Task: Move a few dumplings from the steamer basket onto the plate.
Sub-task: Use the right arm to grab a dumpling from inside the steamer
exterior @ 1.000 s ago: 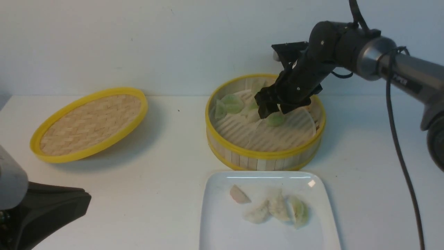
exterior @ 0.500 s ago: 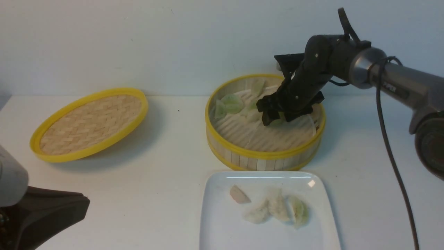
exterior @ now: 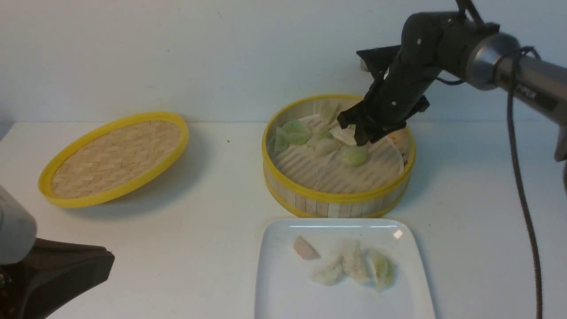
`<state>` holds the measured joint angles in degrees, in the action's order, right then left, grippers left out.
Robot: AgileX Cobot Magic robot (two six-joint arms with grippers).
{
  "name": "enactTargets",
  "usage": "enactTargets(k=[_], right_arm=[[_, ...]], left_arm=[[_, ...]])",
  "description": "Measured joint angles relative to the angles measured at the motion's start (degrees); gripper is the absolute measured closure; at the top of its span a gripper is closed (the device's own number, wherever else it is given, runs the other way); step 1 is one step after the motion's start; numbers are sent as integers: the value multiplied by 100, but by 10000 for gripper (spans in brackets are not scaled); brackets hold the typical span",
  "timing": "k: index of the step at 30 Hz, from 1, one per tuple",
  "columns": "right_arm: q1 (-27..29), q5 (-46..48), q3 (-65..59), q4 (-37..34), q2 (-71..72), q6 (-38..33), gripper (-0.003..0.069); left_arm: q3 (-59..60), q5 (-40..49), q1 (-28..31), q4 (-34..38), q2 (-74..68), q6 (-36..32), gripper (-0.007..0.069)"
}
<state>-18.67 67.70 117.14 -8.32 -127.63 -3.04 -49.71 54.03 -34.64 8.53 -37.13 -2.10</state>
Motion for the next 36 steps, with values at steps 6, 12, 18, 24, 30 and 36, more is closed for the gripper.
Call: enactTargets(k=[6, 12, 18, 24, 30, 36], right_arm=[[0, 327, 0, -288, 657, -339, 668], [0, 371, 0, -390, 839, -528, 669], [0, 349, 0, -390, 351, -642, 531], [0, -75, 0, -228, -187, -496, 258], [0, -484, 0, -5, -646, -13, 6], [-5, -650, 0, -268, -818, 2, -22]], left_arm=[[0, 0, 0, 0, 0, 0, 631], [0, 0, 0, -5, -4, 0, 631], [0, 7, 0, -5, -4, 0, 631], [0, 98, 0, -22, -4, 0, 631], [0, 105, 0, -39, -4, 0, 631], [0, 110, 0, -39, -6, 11, 631]])
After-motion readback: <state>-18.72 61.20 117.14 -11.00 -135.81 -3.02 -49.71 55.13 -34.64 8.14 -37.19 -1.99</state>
